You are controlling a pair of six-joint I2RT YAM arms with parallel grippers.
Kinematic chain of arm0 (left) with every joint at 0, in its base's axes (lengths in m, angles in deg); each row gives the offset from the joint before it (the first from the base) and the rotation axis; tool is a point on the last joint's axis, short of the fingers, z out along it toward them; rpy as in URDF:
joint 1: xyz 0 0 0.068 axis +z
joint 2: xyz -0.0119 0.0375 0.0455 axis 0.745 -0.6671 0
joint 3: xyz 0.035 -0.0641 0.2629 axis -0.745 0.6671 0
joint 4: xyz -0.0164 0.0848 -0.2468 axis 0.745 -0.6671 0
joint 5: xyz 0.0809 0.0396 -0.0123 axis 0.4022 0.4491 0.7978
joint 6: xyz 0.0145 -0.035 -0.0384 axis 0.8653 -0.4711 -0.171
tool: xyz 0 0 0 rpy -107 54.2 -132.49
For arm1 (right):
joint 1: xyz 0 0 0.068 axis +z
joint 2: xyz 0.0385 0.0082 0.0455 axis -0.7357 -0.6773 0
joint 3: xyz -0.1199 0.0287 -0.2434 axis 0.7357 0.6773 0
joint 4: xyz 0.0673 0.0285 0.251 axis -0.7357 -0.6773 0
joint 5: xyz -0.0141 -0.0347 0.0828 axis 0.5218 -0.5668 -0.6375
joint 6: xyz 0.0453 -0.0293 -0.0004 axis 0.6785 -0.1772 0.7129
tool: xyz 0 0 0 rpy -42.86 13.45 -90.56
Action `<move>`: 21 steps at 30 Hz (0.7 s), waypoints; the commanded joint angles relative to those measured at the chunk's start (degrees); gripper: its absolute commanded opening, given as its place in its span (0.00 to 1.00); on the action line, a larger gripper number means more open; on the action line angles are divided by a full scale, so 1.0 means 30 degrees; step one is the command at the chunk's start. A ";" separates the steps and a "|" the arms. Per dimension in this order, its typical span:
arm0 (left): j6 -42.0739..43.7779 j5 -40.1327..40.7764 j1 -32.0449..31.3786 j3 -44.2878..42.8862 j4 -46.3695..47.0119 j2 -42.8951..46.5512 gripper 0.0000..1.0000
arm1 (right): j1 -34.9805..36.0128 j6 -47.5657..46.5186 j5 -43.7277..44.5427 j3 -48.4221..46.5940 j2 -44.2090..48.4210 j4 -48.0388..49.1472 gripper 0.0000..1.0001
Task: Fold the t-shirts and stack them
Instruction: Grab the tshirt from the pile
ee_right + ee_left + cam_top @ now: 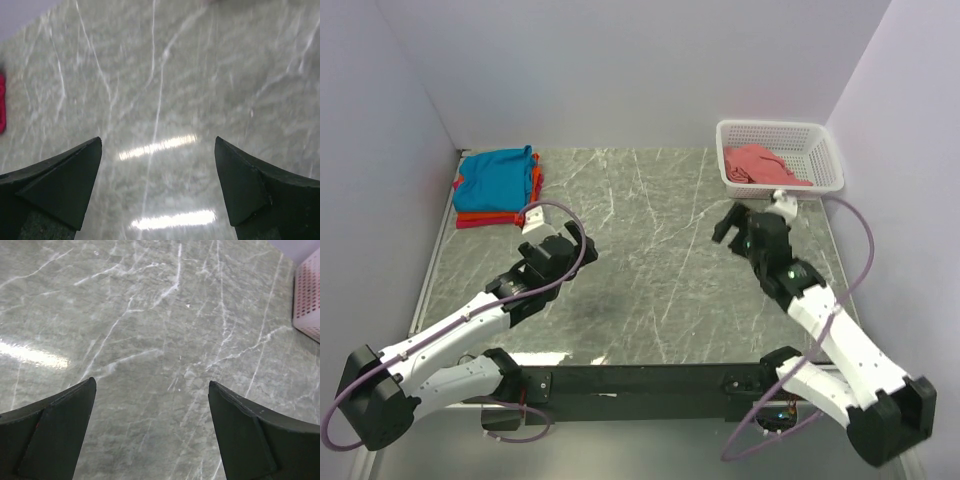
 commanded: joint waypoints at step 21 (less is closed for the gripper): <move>-0.0462 0.1258 0.0135 -0.0678 -0.1183 -0.1243 0.99 | -0.8116 -0.6194 -0.2761 -3.1398 -2.8231 -0.7272 0.98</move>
